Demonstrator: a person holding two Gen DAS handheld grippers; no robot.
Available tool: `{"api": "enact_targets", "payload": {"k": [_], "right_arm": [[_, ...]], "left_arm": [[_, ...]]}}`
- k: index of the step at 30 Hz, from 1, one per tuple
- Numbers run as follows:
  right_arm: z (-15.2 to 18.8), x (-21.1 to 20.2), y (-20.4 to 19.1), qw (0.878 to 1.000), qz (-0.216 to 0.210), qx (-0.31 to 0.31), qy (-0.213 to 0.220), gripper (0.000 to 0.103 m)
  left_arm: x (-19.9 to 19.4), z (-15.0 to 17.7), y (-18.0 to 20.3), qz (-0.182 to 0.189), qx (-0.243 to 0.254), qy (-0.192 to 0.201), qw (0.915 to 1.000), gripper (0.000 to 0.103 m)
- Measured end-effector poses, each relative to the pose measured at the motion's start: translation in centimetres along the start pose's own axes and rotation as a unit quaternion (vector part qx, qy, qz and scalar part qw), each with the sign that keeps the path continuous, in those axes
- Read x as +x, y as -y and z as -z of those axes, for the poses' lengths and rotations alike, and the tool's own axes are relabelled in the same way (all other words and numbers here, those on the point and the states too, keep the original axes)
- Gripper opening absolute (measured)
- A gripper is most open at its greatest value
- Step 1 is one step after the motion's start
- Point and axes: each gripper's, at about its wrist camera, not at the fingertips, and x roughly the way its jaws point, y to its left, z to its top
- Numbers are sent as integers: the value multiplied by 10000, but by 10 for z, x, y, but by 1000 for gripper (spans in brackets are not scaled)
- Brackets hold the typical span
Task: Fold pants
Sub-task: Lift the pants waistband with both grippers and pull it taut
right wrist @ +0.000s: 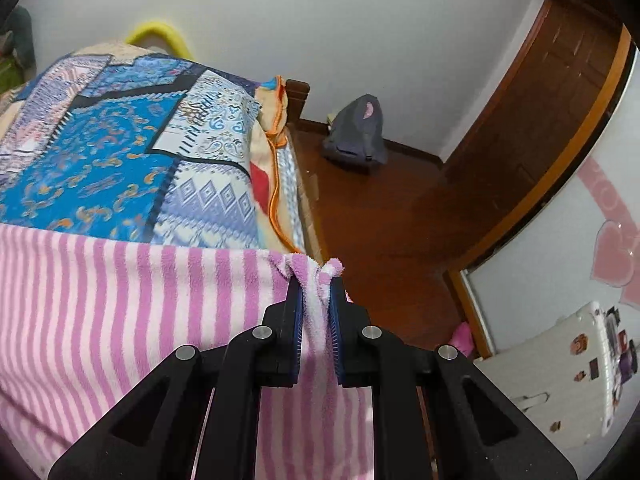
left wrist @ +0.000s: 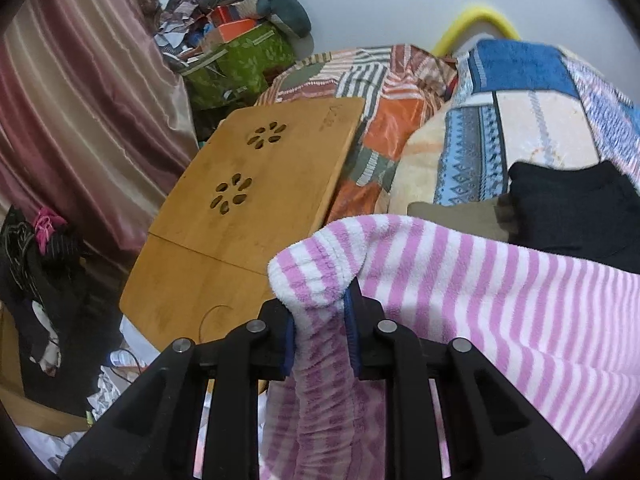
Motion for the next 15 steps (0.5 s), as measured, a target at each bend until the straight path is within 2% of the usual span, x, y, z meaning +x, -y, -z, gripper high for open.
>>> {"api": "enact_targets", "payload": {"k": [7, 11, 13, 14, 15], "right_arm": [[-14, 27, -10, 9998, 74, 128, -142, 11], [-14, 29, -22, 9994, 255, -124, -201, 12], [-11, 17, -25, 9992, 264, -255, -127, 20], [-10, 10, -26, 9992, 245, -294, -63, 28], [-8, 1, -25, 9993, 216, -302, 13, 38]], "left_arm": [[35, 8, 10, 132, -78, -296, 9994, 22], [37, 15, 17, 99, 34, -367, 9993, 26], [32, 17, 17, 153, 88, -359, 9992, 29], [27, 18, 16, 177, 87, -349, 9992, 38], [22, 18, 14, 218, 73, -318, 9992, 51]]}}
